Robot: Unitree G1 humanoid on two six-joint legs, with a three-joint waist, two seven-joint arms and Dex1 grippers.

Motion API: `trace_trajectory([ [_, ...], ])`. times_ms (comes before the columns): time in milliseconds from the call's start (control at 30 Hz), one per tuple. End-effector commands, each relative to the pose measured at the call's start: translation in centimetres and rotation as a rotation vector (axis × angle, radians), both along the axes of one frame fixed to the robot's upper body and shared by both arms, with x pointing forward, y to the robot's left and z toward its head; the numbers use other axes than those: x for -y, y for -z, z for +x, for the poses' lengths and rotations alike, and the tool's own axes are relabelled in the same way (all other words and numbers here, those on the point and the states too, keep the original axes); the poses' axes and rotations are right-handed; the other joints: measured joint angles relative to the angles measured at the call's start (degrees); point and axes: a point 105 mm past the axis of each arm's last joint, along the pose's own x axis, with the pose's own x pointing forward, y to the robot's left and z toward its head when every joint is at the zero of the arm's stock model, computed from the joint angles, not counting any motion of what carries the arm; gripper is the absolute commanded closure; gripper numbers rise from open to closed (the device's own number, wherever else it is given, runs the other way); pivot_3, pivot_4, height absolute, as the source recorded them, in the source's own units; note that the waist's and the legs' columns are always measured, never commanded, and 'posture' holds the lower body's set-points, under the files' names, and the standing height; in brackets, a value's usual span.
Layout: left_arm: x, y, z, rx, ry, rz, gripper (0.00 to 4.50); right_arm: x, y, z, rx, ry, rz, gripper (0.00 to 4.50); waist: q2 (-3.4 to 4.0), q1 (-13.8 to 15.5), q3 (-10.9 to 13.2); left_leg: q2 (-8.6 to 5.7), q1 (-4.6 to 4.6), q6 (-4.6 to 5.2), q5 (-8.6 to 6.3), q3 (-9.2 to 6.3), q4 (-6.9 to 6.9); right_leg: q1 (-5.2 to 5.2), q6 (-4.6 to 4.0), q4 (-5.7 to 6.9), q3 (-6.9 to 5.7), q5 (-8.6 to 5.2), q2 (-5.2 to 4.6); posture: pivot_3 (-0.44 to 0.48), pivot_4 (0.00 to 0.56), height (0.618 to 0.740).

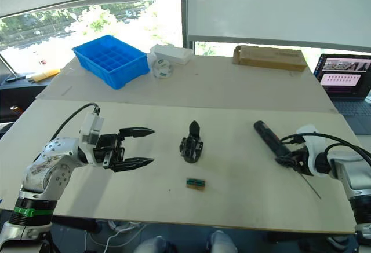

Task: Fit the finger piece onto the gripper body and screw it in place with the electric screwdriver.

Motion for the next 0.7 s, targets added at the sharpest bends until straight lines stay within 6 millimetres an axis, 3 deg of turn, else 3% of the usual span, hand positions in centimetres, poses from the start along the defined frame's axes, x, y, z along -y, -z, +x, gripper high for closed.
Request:
trace_trajectory([
  [33,-0.2,-0.6,-0.4,0.041,0.011,0.016,0.00,-0.9,-3.5,-0.7,0.091,-0.075,-0.018,2.56,0.10,0.10,0.05,0.00,0.00,0.00,0.00,0.00,-0.02,-0.02,-0.13,0.03,0.01,0.06,0.00,0.000,0.150,0.740],
  [167,-0.3,-0.3,-0.9,0.041,0.022,0.027,0.00,-3.8,-4.6,-3.7,0.076,-0.127,-0.031,2.56,0.36,0.33,0.21,0.00,-0.05,0.00,0.00,0.01,-0.03,-0.07,-0.12,0.01,0.02,0.05,-0.01,0.000,0.150,0.740],
  [300,-0.4,0.0,-1.2,0.039,0.031,0.044,0.00,-6.2,-3.2,-5.7,0.056,-0.161,-0.067,2.56,0.36,0.37,0.24,0.04,-0.02,-0.02,-0.01,-0.04,-0.03,-0.05,-0.07,0.01,0.02,0.02,0.00,0.000,0.150,0.740],
  [600,-0.8,1.2,-1.2,0.041,0.050,0.085,0.00,-7.2,-0.7,-6.1,0.005,-0.175,-0.079,2.56,0.37,0.42,0.25,0.00,-0.03,0.02,-0.02,-0.02,0.00,-0.05,0.13,-0.01,0.06,-0.01,-0.04,0.000,0.150,0.740],
  [667,-0.8,1.2,-0.9,0.050,0.048,0.083,0.00,-6.9,-0.4,-6.3,-0.046,-0.171,-0.072,1.52,0.37,0.42,0.25,0.00,-0.02,0.02,-0.02,-0.02,0.00,-0.05,0.01,-0.01,0.05,0.04,-0.01,0.000,0.150,0.740],
  [700,-0.8,1.2,-0.9,0.052,0.047,0.082,0.00,-7.1,-0.4,-6.6,-0.072,-0.192,-0.068,1.22,0.36,0.44,0.25,0.00,-0.02,0.02,-0.02,-0.02,0.00,-0.06,-0.04,-0.01,0.04,0.06,0.01,0.000,0.150,0.740],
])
